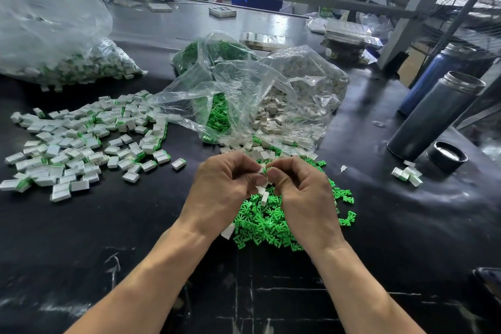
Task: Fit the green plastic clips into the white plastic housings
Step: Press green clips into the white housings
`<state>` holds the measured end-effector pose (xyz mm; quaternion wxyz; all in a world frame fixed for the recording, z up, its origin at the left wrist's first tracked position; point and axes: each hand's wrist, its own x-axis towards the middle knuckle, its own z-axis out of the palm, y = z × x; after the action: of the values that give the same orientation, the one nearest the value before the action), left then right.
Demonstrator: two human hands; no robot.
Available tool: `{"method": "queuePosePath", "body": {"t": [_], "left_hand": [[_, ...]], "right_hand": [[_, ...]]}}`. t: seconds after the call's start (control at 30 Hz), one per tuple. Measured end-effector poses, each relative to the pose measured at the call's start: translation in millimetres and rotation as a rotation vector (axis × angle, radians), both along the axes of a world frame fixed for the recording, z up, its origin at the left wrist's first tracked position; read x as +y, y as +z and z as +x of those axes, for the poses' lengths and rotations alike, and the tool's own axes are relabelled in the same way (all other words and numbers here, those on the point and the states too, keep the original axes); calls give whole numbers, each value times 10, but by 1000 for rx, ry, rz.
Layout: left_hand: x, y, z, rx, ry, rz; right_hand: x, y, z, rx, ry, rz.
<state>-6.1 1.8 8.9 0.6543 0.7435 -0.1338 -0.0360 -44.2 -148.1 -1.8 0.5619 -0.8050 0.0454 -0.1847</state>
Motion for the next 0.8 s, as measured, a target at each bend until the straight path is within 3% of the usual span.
{"method": "queuePosePath", "body": {"t": [0.63,0.8], "left_hand": [[38,-6,12,-176,28,281],[57,-30,46,-129,35,201]], "right_hand": [[57,51,-66,-33,-17,-220],[75,9,-52,-24,-35,-71]]}}
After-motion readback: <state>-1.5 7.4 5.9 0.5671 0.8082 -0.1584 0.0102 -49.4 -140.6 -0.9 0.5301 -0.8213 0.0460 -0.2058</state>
